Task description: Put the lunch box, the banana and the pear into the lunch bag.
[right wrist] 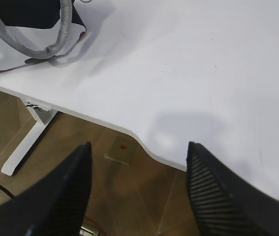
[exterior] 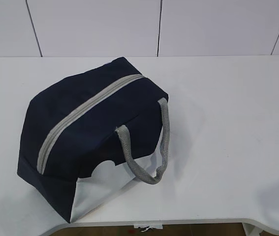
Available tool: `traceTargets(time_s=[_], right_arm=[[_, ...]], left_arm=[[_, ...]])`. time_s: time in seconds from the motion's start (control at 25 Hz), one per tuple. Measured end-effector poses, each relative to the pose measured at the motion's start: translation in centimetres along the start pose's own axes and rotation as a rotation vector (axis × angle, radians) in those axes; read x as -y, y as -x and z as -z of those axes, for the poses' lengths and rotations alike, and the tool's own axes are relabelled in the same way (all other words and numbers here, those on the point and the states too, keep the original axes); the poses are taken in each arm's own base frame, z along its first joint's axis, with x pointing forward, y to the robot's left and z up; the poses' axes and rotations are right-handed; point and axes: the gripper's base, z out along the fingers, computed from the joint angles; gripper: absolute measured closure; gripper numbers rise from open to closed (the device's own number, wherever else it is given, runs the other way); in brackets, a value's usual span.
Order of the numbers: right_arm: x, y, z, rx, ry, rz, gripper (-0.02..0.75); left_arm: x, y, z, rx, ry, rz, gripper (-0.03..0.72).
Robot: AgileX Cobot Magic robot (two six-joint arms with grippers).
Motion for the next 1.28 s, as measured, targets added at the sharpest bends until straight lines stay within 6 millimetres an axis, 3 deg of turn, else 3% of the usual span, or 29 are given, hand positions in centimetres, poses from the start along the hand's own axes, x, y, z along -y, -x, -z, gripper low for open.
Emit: traceTargets(time_s=[0.52,1.28], right_arm=[[-0.23,-0.02,0.05,-0.005,-0.163,-0.1,0.277],[-0.21,0.0,0.06,-0.003,-0.18,-0.106,0.276]], left_arm=[[0.22,-0.01,0.03,-0.006,0.238,0.135,0.319],[0.23,-0.01,0.03,-0.006,0.249,0.141,0.339]])
